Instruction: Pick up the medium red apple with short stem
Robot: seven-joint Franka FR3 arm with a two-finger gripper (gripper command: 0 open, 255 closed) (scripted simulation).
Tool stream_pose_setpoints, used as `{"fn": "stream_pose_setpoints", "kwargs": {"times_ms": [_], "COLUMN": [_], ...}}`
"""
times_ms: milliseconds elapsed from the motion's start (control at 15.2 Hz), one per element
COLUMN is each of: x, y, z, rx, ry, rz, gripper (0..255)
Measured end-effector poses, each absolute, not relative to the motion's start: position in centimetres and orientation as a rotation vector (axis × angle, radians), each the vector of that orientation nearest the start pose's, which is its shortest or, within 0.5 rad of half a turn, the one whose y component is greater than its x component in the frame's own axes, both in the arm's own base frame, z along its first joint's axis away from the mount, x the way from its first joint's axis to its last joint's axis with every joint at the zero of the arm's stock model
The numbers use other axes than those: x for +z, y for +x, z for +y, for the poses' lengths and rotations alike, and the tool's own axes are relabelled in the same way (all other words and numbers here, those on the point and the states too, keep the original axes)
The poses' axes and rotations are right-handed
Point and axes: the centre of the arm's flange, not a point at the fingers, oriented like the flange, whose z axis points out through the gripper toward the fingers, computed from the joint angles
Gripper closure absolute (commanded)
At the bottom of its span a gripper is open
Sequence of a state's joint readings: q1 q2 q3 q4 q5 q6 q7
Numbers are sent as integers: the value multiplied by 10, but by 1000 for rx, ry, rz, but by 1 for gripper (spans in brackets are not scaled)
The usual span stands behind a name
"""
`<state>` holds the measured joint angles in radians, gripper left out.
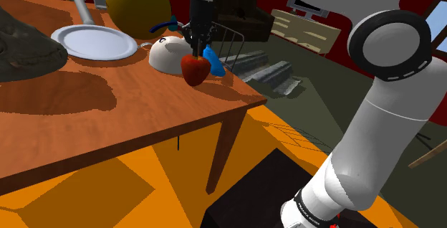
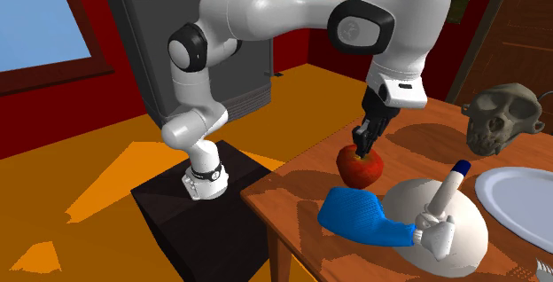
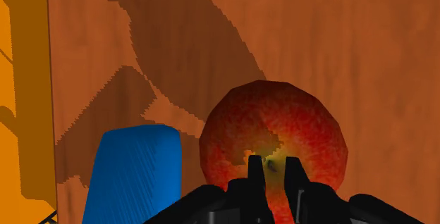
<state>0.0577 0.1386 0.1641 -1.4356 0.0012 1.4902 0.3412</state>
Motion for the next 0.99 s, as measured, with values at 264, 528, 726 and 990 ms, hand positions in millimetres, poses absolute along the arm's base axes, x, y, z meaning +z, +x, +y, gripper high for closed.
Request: {"fn": "stream_pose_setpoints", "kwargs": {"times_ms": [264,528,726,990], "x": [603,605,619,639], "y": [575,574,574,575], "z": [122,123,123,123], "rx": [134,134,134,133], "ry": [-3133,-3133,-3133,-3133], "rz": [188,188,188,188], "gripper": [255,255,255,255]}}
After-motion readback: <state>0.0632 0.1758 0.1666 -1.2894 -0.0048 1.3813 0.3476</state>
